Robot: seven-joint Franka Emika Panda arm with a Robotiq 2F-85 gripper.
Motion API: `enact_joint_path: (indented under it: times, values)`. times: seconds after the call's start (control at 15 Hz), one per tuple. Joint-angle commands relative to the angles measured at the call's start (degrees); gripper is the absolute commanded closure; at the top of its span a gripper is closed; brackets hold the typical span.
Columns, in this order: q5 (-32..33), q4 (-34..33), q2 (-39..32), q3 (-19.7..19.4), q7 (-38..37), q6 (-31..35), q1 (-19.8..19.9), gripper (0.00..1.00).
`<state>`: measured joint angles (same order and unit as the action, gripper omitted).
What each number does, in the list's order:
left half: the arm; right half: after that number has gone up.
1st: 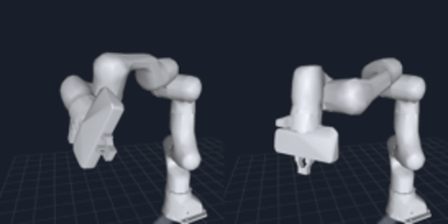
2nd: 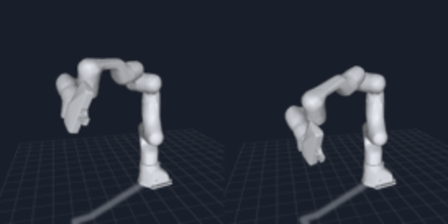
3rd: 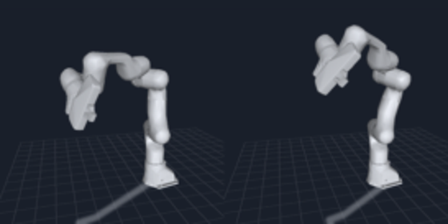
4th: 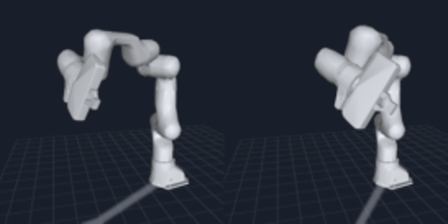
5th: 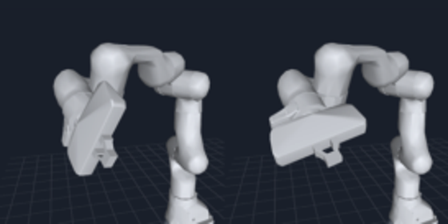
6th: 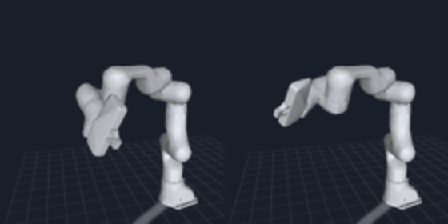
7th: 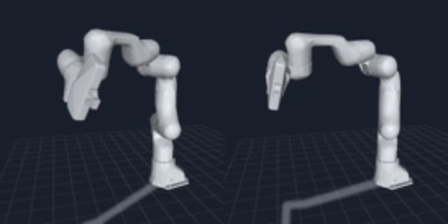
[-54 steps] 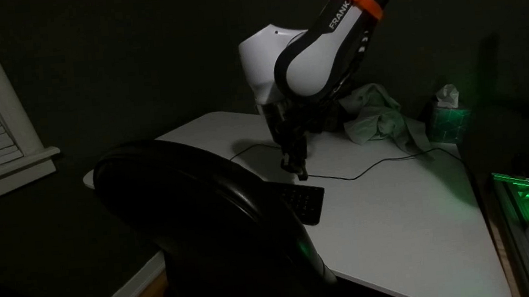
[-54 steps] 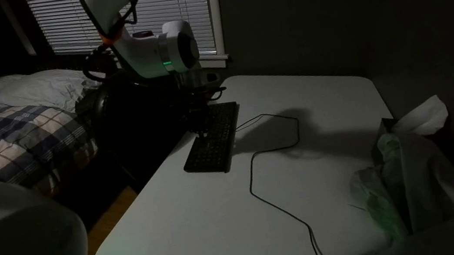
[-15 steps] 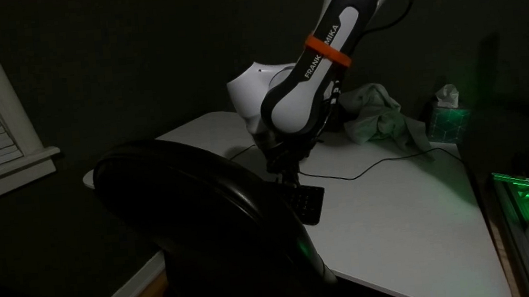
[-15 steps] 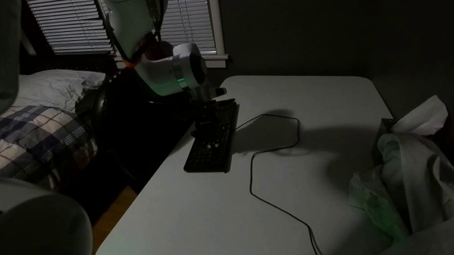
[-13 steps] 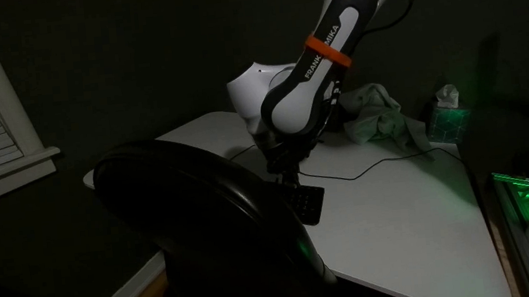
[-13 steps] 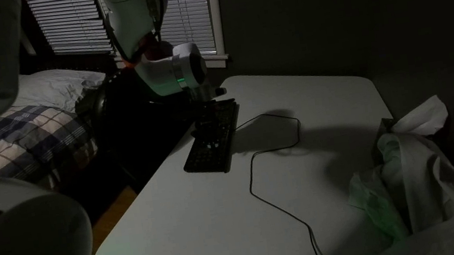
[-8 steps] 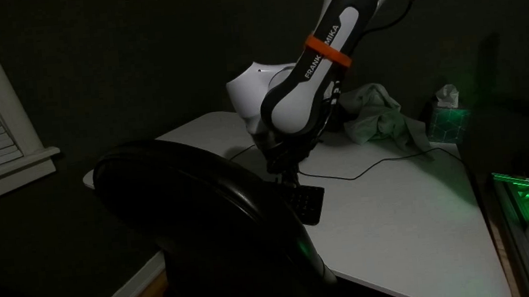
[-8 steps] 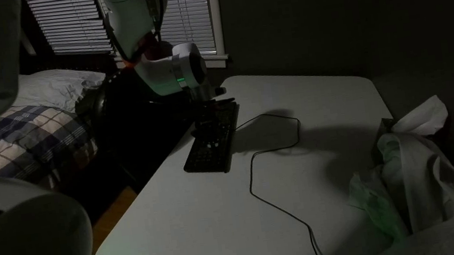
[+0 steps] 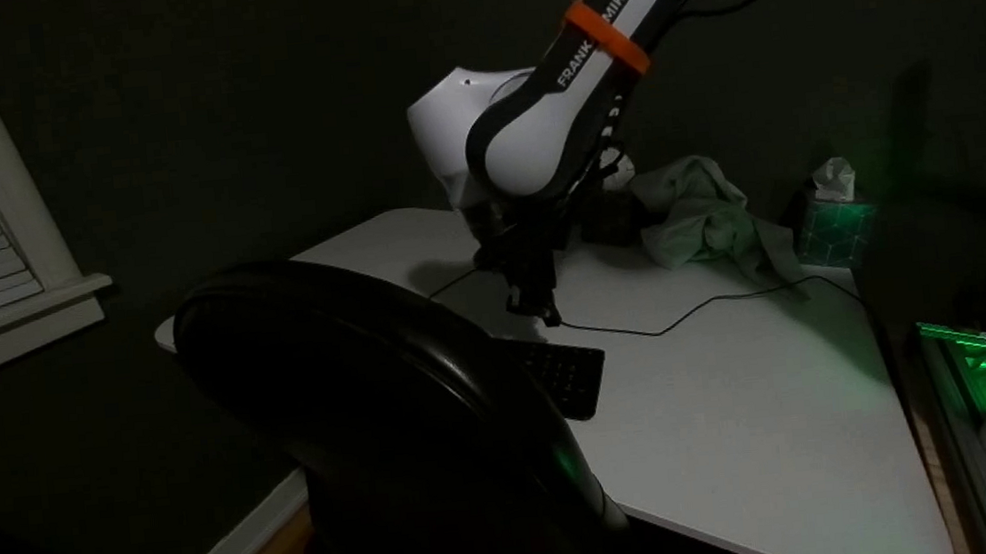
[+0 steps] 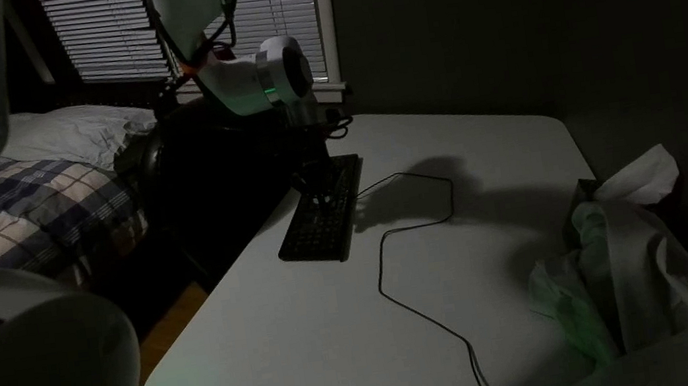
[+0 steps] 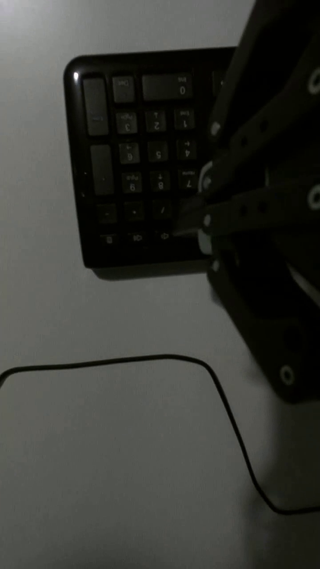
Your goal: Press a key on the keyboard.
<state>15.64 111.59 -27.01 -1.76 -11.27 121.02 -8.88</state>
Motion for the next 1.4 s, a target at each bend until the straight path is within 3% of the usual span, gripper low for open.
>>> enact_joint_path:
  times: [0.0,0.67,0.8,0.87,0.93,1.33]
  values:
    - [-3.8,2.9,4.9,1.9,1.1,-0.8,1.3,0.72]
    - [-11.0,13.4,21.7,3.0,1.8,6.9,3.3,0.01]
    - [-13.7,16.1,25.0,3.1,5.4,7.2,4.3,0.0]
    - [-10.7,10.8,20.4,3.0,2.2,5.0,3.6,0.04]
    - [-11.6,12.1,21.9,3.0,3.4,5.2,4.0,0.0]
    - [-12.3,14.4,24.1,3.2,4.4,5.6,4.4,0.0]
